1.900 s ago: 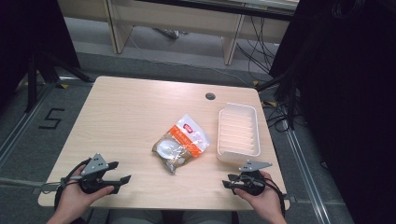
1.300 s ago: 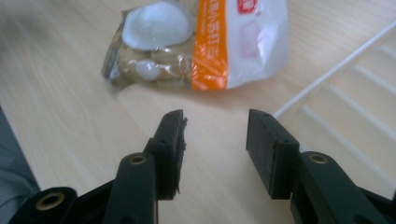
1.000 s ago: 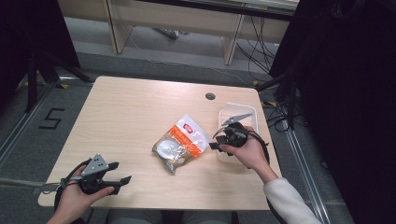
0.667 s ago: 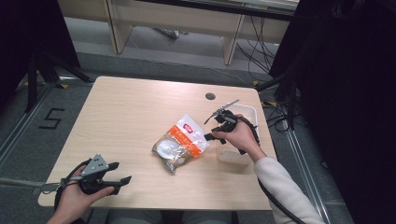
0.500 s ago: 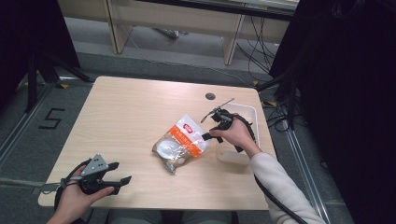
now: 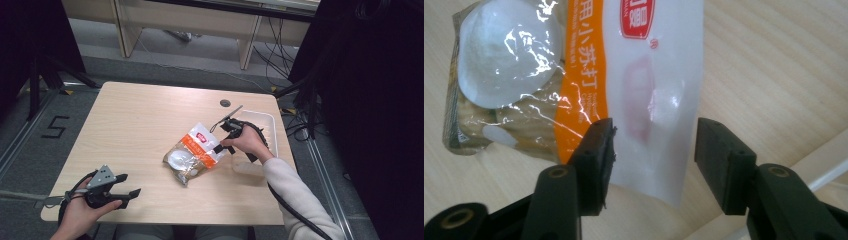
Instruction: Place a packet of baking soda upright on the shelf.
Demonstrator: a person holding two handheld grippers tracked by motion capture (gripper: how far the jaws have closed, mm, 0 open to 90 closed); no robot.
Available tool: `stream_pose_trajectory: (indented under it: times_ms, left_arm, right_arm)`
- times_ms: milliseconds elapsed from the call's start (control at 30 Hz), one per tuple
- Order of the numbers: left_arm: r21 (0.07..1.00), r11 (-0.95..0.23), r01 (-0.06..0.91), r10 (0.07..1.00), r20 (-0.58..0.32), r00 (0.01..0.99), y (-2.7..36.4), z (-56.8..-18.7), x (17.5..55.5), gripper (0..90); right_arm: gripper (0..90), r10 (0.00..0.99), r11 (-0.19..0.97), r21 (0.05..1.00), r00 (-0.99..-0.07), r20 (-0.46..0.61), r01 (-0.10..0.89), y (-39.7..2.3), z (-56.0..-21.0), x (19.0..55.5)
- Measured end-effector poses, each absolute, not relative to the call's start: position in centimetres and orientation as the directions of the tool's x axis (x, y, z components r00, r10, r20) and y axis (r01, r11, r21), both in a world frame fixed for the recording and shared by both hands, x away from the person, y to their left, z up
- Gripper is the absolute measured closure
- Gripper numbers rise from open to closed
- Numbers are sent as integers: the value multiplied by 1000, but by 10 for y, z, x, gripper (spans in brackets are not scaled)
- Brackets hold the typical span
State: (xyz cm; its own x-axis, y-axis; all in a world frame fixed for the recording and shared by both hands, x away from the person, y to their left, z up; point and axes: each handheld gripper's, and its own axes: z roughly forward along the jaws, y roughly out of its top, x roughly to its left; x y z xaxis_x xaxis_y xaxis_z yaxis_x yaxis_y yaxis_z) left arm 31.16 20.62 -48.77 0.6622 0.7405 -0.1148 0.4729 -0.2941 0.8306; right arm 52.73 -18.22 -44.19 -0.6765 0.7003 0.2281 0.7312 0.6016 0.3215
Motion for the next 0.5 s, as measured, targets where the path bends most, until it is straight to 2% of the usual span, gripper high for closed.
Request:
stream_pose_trajectory:
  times_ms: [267, 500]
  left_arm:
    - [830, -300, 471, 738, -111, 666, 206, -487, 312, 275]
    - [833, -289, 471, 739, -118, 663, 205, -488, 312, 276]
  right_arm:
    - [700, 664, 608, 345, -697, 273, 715, -184, -435, 522]
    - [719, 642, 633, 333, -714, 278, 699, -179, -436, 520]
